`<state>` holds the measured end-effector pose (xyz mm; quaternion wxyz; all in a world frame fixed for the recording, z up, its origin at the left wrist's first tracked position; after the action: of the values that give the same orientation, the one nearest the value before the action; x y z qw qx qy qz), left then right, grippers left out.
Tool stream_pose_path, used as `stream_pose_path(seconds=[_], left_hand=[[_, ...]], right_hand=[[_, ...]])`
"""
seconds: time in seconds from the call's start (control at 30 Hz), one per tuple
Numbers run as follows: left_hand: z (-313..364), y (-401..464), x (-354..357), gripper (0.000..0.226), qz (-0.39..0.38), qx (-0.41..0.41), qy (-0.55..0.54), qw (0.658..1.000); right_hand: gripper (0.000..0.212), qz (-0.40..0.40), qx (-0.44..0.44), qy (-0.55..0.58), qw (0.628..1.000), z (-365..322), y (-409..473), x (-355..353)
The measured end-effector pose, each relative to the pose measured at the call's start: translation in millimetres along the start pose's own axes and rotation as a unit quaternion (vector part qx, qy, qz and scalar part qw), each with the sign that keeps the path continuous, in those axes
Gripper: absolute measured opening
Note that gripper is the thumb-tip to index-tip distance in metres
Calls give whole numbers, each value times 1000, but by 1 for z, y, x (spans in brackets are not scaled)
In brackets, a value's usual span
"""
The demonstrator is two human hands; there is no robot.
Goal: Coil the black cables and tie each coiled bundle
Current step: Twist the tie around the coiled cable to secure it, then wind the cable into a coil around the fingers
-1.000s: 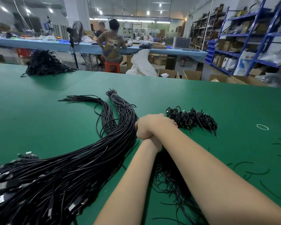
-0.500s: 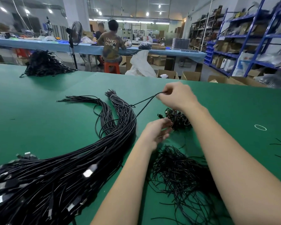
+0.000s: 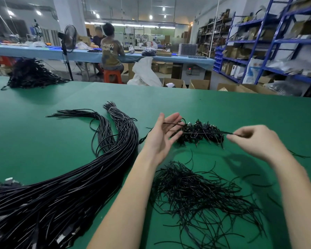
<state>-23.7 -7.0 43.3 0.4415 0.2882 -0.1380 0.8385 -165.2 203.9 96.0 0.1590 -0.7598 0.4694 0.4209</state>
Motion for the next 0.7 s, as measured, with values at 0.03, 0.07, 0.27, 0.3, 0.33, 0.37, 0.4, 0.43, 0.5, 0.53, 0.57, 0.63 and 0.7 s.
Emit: stream_pose_path(seconds=[0.03,0.07,0.27,0.3,0.33,0.37,0.4,0.43,0.5,0.53,0.57,0.63,0.7], left_hand=[[-4,1,2,44,9,0,-1,1000],[-8,2,4,43,13,1,6,1000],[-30,0,23,43,-55,5,142,988],[-33,0,25,42,-70,1,153,986],[-35,0,26,42,-80,-3,154,985],[-36,0,26,42,-83,-7,147,986],[-35,0,25,43,-78,-9,132,988],[-33,1,25,44,-66,-10,111,992],[-29,4,22,47,-47,-10,69,996],[-28,4,23,49,-45,-13,51,998],[-28,4,24,50,-46,-18,28,998],[-30,4,26,53,-50,-28,-30,998],[-29,2,27,56,-63,-35,-72,995]], right_hand=[[18,-22,22,-16,999,12,-5,1],[21,-49,49,-46,997,21,-9,2],[40,-109,-102,-67,987,-3,-32,38],[31,-111,-132,6,985,-15,-35,47],[21,-123,-147,70,979,-24,-38,57],[12,-137,-156,121,971,-32,-40,64],[10,-138,-167,156,964,-35,-41,70],[14,-131,-176,171,961,-35,-41,72],[17,-139,-180,173,958,-29,-42,74],[17,-157,-177,170,957,-26,-42,75],[17,-176,-174,167,954,-22,-43,76],[17,-199,-174,153,952,-17,-43,78],[19,-222,-171,155,948,-13,-40,78]])
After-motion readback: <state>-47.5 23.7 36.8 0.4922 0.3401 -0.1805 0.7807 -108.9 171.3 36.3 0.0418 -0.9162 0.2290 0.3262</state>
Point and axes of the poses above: each hand's wrist, its own y-axis towards the middle knuckle, its own x-axis out of the palm, z = x × y, the point moved 2 cm from there along y, towards the middle knuckle, and after that the axes turned 1 degree about y, right-handed, at the moved point
